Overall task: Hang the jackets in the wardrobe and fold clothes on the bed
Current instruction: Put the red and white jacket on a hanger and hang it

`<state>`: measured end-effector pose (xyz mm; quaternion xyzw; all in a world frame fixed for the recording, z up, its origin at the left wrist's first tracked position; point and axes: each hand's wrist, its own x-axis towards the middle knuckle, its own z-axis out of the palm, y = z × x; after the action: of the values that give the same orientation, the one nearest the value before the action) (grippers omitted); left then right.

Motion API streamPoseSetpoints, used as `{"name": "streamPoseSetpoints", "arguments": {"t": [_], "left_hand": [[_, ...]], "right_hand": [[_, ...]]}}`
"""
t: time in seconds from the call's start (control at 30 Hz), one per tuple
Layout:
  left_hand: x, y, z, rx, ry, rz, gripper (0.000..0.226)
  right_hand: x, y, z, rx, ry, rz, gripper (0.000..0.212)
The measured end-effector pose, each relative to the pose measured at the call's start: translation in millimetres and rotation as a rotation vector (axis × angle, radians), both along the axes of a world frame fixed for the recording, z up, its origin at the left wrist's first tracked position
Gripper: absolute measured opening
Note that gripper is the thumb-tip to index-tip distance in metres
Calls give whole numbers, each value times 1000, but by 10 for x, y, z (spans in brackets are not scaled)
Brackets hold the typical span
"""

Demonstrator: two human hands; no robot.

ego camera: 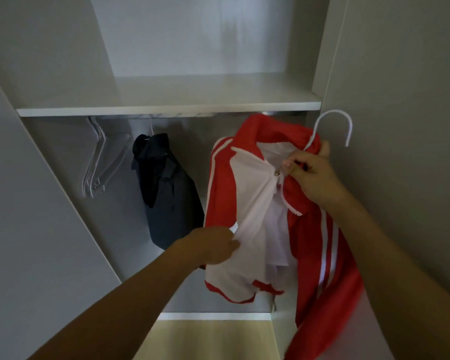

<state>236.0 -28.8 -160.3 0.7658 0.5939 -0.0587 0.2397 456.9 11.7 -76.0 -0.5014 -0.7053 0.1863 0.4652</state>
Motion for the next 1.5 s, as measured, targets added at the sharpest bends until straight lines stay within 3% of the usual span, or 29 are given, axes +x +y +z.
{"name": "streamPoseSetpoints", "arguments": {"t": [0.1, 0.17, 0.23, 0.27, 0.37, 0.5, 0.63, 0.67, 0.77, 0.8, 0.87, 0.97, 1.13, 1.2, 1.3, 1.37, 1.43, 1.5], "left_hand": [[-81, 88, 85, -91, 58, -1, 47], [10, 225, 285, -22, -151, 15, 43], [184, 303, 452, 164, -417, 76, 34], [265, 321, 484, 281, -450, 89, 31], [300, 263, 421, 402, -262, 53, 31], [55, 118, 206, 152, 28, 5, 46], [-12, 189, 286, 30, 114, -37, 48], [-53, 227, 351, 106, 61, 1, 45], [-303, 362, 482, 776, -179, 331, 44], [-386, 406, 494, 874, -194, 401, 51], [-523, 513, 514, 778, -152, 378, 56], [-696, 556, 562, 585, -235, 238, 23], [-937, 405, 535, 592, -140, 157, 34], [-971, 358, 564, 480, -62, 169, 39], [-1040, 294, 512, 249, -34, 212, 44], [-1108, 244, 412, 130, -38, 268, 49], [-1151, 216, 265, 47, -144, 361, 51], [-1134, 240, 90, 71, -361, 480, 49]], "right_hand": [[-145, -25, 15, -44, 29, 67, 24], [-230, -14, 47, -37, 47, 118, 30], [-283, 2, 100, -14, 25, 148, 29], [-294, 16, 118, -12, 11, 154, 28], [-277, 43, 152, 2, 10, 100, 27], [-216, 77, 168, 38, 88, -19, 20], [-352, 43, 134, -49, 68, 131, 17], [-372, 26, 158, -67, 76, 176, 17], [-348, -30, 254, -79, 103, 281, 20], [-335, -41, 276, -83, 115, 312, 21], [-335, -60, 295, -104, 116, 364, 21], [-341, -20, 260, -119, 68, 380, 21], [-357, 281, 64, -137, -146, 196, 8], [-505, 391, 35, -198, -67, 217, 6], [-839, 536, 26, -369, 236, 271, 19], [-1079, 646, -9, -469, 238, 291, 10], [-1303, 768, -71, -530, 231, 319, 8], [-1512, 930, -133, -529, 237, 327, 10]]}}
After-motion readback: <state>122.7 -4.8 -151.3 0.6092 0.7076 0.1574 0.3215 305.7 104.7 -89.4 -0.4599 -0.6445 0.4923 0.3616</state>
